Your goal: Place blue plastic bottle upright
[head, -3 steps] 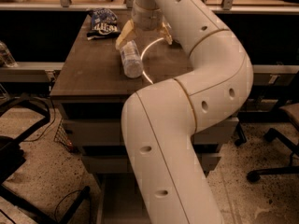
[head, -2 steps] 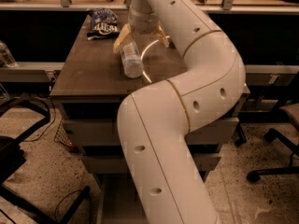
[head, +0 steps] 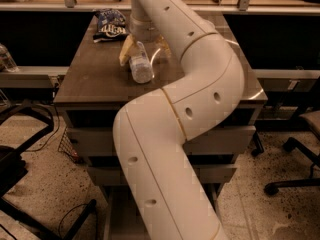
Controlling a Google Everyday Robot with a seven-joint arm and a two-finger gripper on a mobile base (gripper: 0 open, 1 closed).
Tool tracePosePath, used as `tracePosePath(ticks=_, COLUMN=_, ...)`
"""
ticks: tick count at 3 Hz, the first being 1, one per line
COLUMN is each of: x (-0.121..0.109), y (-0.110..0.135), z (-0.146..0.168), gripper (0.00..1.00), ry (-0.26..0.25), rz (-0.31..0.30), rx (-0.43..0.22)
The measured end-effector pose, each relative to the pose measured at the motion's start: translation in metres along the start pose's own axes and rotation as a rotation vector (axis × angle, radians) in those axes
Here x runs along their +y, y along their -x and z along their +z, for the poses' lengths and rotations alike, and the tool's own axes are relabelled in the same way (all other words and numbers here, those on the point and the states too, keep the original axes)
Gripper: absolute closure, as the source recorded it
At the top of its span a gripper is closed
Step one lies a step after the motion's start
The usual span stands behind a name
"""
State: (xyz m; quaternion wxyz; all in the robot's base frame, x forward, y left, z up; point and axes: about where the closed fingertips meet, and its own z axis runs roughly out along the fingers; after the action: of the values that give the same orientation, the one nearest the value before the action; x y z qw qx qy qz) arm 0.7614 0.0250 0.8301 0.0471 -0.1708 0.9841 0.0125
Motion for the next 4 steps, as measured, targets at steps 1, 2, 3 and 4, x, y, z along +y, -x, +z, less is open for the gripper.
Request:
tracePosePath(ticks=1, x=0.0043, y=0.0019, z=0.0066, gripper=0.4, ry=-0.027, rz=-0.044, rx=0.018)
tracePosePath(ticks=2, x=0.0047, y=0.0024, z=0.0076, gripper=0.51, ry=-0.037, rz=-0.057, rx=0.022)
tracePosePath(ticks=3, x=0.0044, y=0.0019, z=0.0064, gripper=0.52, ry=-0.038, rz=-0.056, rx=0.022)
tracePosePath(ticks=4, x=0.0042, y=0.0016, z=0.0055, gripper=0.53, ry=-0.038, rz=-0.055, rx=0.022)
